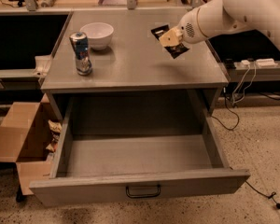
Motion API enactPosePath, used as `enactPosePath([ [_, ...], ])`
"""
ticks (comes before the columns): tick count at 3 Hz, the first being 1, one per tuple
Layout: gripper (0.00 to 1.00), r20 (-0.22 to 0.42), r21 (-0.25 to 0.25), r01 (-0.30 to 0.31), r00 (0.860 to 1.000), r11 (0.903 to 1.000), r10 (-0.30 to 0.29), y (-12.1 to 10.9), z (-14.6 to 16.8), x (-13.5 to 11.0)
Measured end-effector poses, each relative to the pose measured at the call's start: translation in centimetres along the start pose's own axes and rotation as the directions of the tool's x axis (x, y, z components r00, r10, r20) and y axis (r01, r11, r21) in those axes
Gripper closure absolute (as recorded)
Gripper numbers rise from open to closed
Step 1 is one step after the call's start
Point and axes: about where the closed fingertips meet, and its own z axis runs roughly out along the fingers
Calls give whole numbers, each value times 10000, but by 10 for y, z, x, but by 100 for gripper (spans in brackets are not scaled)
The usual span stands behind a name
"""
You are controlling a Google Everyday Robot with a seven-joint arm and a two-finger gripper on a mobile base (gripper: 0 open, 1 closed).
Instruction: Place rxbar chocolate into top drawer
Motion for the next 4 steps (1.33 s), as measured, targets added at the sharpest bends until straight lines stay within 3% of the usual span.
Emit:
enactPosePath([
  [1,100,163,-583,383,9992,9976,-374,14,-5,7],
  [2,100,73,-1966,1524,9880,9686,-1540,65,-29,48],
  [3,100,-398,-2803,1941,9762,9401,-2134,95,-35,92],
  [4,100,-458,-2879,1982,9744,9369,-2202,98,-34,98],
])
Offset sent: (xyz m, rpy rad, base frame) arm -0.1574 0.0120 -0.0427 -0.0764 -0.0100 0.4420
